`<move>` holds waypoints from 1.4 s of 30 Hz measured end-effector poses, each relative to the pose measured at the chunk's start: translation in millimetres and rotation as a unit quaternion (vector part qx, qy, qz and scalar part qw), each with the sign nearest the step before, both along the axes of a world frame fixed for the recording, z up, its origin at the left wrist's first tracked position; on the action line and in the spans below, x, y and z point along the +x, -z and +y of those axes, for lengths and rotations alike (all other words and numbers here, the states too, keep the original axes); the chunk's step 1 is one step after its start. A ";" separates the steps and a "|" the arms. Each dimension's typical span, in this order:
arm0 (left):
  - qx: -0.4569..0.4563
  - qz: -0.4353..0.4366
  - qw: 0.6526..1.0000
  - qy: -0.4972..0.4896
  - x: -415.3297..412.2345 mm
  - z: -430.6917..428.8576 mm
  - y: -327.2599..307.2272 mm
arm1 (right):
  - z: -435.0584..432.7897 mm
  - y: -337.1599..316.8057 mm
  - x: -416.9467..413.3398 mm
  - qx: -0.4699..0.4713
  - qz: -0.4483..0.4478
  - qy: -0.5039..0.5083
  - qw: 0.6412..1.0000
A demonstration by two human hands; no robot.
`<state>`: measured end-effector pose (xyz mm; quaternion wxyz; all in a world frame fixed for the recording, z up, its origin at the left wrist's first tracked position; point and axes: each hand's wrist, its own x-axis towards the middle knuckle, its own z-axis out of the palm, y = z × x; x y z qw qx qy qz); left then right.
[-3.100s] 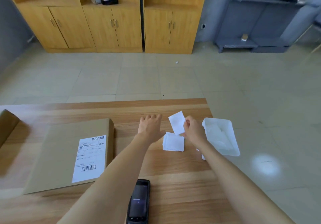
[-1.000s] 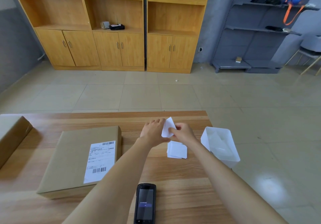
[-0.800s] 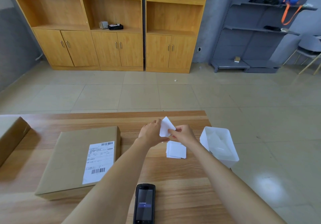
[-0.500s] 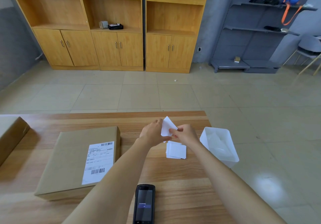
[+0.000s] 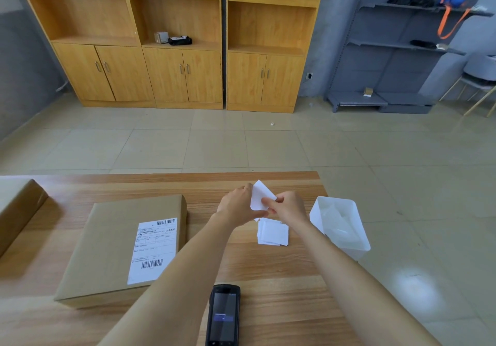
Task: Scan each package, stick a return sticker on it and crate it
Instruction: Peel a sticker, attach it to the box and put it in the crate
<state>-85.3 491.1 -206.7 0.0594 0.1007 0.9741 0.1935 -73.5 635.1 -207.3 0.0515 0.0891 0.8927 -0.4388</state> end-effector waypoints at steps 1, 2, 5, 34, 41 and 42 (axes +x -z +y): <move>-0.001 0.000 1.000 0.000 0.2 -0.1 0.0 | -0.2 -0.3 0.3 0.004 0.000 0.001 1.000; -0.001 0.001 1.000 0.000 0.5 -0.1 0.0 | -0.5 -0.6 0.7 0.005 0.000 0.001 1.000; 0.003 -0.003 1.000 -0.001 0.4 -0.3 -0.1 | -1.4 -0.7 1.1 -0.011 -0.001 0.004 1.000; 0.100 -0.046 0.994 0.021 -1.5 -3.6 0.3 | -4.3 1.7 1.8 -0.128 -0.116 0.001 0.985; 0.091 -0.033 0.995 0.008 -2.0 -1.2 1.3 | -4.5 2.7 2.3 -0.083 -0.093 0.013 0.992; 0.090 -0.029 0.996 0.008 -1.7 -0.7 1.3 | -4.6 2.8 2.2 -0.081 -0.089 0.015 0.993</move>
